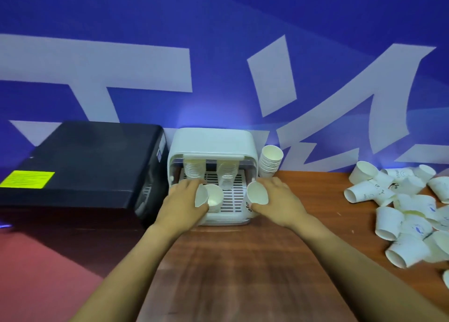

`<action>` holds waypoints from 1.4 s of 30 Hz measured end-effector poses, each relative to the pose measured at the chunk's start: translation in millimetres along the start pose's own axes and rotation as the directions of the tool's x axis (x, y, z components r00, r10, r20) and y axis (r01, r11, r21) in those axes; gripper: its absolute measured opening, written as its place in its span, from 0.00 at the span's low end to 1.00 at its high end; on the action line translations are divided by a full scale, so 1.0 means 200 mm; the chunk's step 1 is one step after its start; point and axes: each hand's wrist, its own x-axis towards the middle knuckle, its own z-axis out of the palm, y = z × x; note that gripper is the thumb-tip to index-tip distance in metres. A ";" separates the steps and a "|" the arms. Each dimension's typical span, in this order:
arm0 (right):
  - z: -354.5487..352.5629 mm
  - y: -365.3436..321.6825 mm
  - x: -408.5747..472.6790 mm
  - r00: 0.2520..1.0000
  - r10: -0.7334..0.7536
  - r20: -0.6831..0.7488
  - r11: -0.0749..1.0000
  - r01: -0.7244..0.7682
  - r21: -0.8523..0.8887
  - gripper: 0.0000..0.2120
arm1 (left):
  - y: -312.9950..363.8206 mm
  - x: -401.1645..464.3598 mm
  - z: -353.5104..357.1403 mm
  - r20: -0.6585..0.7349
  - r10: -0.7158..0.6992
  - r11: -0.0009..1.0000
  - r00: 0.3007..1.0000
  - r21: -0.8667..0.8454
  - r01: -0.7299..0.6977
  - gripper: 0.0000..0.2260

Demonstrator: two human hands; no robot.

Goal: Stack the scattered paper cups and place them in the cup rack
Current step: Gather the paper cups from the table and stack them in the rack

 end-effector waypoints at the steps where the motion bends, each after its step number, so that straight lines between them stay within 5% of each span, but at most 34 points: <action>1: 0.02 -0.05 0.01 1.000 -0.011 -0.006 1.000 0.011 0.006 0.35 | -0.04 0.00 -0.03 -0.013 -0.002 1.000 1.000 -0.009 0.002 0.26; 10: 0.13 -0.33 0.19 0.997 -0.071 -0.044 0.994 0.074 0.074 0.37 | -0.21 0.13 -0.10 -0.148 0.060 0.991 0.987 -0.106 -0.076 0.26; 23: 0.32 -0.36 0.38 0.997 -0.067 0.039 0.996 0.065 0.063 0.36 | -0.36 0.28 0.10 -0.081 0.050 0.994 0.995 -0.090 -0.058 0.25; 34: 0.47 -0.26 0.37 0.975 -0.006 0.221 0.998 -0.008 0.064 0.40 | -0.40 0.28 0.24 0.180 -0.122 0.992 0.976 0.060 0.113 0.33; 42: 0.34 -0.14 0.25 0.981 -0.005 0.194 0.994 -0.016 0.106 0.35 | -0.26 0.18 0.16 0.047 -0.036 0.999 0.998 -0.030 0.037 0.29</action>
